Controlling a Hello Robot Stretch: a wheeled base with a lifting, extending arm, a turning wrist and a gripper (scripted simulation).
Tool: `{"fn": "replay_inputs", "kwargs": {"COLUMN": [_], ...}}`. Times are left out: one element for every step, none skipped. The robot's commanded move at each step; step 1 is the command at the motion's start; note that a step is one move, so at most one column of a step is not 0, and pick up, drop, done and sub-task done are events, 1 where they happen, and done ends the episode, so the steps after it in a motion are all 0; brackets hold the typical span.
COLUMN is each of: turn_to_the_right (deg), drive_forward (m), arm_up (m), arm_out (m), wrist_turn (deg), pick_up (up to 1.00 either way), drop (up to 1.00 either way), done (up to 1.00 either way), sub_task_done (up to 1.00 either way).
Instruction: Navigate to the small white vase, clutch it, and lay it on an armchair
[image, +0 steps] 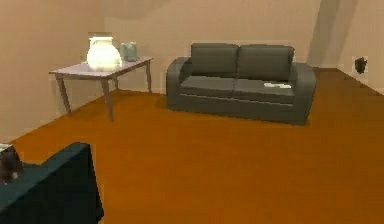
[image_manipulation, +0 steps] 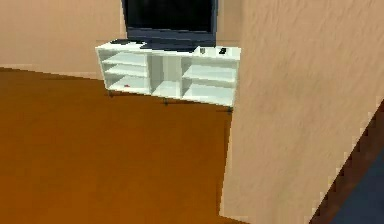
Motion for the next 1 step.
{"fn": "replay_inputs", "kwargs": {"turn_to_the_right": [0.0], "drive_forward": [1.0], "arm_up": [0.0], "arm_out": [0.0], "wrist_turn": [0.0], "pick_up": [0.0], "drop": [0.0], "done": [0.0], "sub_task_done": [0.0]}}
